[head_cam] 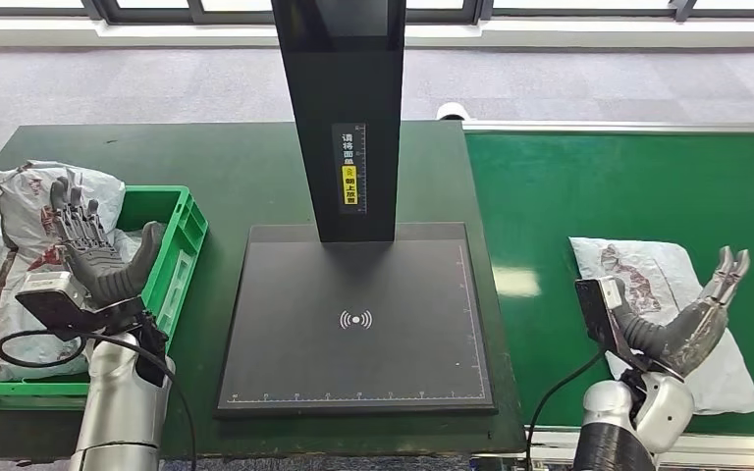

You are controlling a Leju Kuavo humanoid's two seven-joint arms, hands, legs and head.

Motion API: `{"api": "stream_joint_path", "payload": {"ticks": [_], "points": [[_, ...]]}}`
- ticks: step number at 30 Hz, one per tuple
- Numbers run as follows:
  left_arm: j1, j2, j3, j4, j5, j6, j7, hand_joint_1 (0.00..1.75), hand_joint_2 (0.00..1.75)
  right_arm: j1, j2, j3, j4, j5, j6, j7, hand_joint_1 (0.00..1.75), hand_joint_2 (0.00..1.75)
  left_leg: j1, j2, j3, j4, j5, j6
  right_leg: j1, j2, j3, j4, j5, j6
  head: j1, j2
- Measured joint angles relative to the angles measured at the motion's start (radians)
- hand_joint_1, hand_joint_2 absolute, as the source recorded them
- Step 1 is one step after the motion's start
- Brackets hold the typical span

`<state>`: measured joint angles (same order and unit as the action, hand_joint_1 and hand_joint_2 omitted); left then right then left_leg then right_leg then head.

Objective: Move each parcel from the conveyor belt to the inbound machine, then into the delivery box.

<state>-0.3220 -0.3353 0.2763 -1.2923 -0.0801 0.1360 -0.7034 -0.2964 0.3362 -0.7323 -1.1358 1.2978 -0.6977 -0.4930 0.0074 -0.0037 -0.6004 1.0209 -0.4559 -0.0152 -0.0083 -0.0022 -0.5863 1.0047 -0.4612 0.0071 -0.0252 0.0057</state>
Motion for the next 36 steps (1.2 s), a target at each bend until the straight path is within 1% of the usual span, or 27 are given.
{"api": "stream_joint_path", "payload": {"ticks": [2,4,6,8,10,13,17,21,23,26,31,36], "points": [[0.022,-0.003,-0.024,-0.007,0.009,-0.037,0.000,0.00,1.75,-0.008,0.002,-0.026,0.010,0.028,0.000,0.014,0.00,1.75,0.000,0.000,0.000,0.000,0.000,0.000,0.000,0.001,0.000,0.000,0.000,0.000,0.000,0.000],[0.054,-0.010,-0.063,-0.022,0.017,-0.094,0.000,0.00,1.75,-0.017,0.002,-0.053,0.020,0.068,0.000,0.045,0.00,1.75,0.000,0.001,0.000,0.000,0.000,0.000,0.000,0.001,0.000,0.000,0.000,0.000,0.000,0.000],[0.094,-0.019,-0.108,-0.044,0.026,-0.147,0.000,0.00,1.75,-0.025,-0.001,-0.068,0.036,0.108,0.000,0.103,0.00,1.75,0.001,0.001,0.000,0.000,0.000,0.000,0.000,0.001,0.000,0.000,0.000,0.000,0.000,0.000],[0.132,-0.028,-0.155,-0.066,0.042,-0.192,0.000,0.00,1.75,-0.033,-0.010,-0.070,0.060,0.141,0.000,0.179,0.00,1.75,0.000,0.001,0.000,0.000,0.000,0.000,-0.001,0.001,0.000,0.000,0.000,0.000,0.000,0.000],[0.161,-0.035,-0.199,-0.082,0.059,-0.225,0.000,0.00,1.75,-0.042,-0.022,-0.070,0.091,0.154,0.000,0.244,0.00,1.75,0.000,0.001,0.000,0.000,-0.001,0.001,-0.001,0.001,0.000,0.000,0.000,0.000,0.000,0.000],[0.191,-0.042,-0.257,-0.104,0.070,-0.247,0.000,0.00,1.75,-0.061,-0.053,-0.070,0.167,0.157,0.000,0.328,0.00,1.75,-0.001,0.000,0.000,0.000,-0.001,0.001,-0.001,0.000,0.000,-0.001,0.000,0.001,0.000,0.000],[0.210,-0.047,-0.317,-0.126,0.073,-0.245,0.000,0.00,1.75,-0.081,-0.094,-0.070,0.273,0.175,0.000,0.422,0.00,1.75,-0.001,0.000,0.000,0.000,-0.001,0.001,-0.001,0.000,0.001,-0.001,0.000,0.001,0.000,0.000],[0.224,-0.049,-0.353,-0.141,0.084,-0.242,0.000,0.00,1.75,-0.119,-0.151,-0.064,0.445,0.190,0.000,0.510,0.00,1.75,-0.001,0.000,0.000,0.000,0.000,0.001,-0.001,0.000,0.001,0.000,0.000,0.001,0.000,0.000],[0.230,-0.051,-0.360,-0.145,0.087,-0.242,0.000,0.00,1.75,-0.132,-0.172,-0.059,0.514,0.197,0.000,0.533,0.00,1.75,-0.001,0.000,0.000,0.000,0.000,0.001,-0.001,0.000,0.001,0.000,0.000,0.001,0.000,0.000],[0.234,-0.051,-0.365,-0.148,0.088,-0.242,0.000,0.00,1.75,-0.145,-0.192,-0.057,0.579,0.202,0.000,0.542,0.00,1.75,0.000,0.000,0.000,0.000,0.000,0.001,-0.001,0.000,0.001,0.000,0.000,0.001,0.000,0.000],[0.236,-0.053,-0.366,-0.149,0.092,-0.247,0.000,0.00,1.75,-0.158,-0.210,-0.056,0.633,0.207,0.003,0.550,0.00,1.75,0.000,0.000,0.000,0.000,0.000,0.001,-0.001,0.000,0.001,0.000,0.000,0.001,0.000,0.000],[0.238,-0.053,-0.366,-0.150,0.102,-0.270,0.000,0.00,1.75,-0.165,-0.222,-0.035,0.675,0.228,0.040,0.586,0.00,1.75,-0.001,0.000,0.000,0.000,0.000,0.001,-0.001,0.000,0.001,0.000,0.000,0.001,0.000,0.000]]}}
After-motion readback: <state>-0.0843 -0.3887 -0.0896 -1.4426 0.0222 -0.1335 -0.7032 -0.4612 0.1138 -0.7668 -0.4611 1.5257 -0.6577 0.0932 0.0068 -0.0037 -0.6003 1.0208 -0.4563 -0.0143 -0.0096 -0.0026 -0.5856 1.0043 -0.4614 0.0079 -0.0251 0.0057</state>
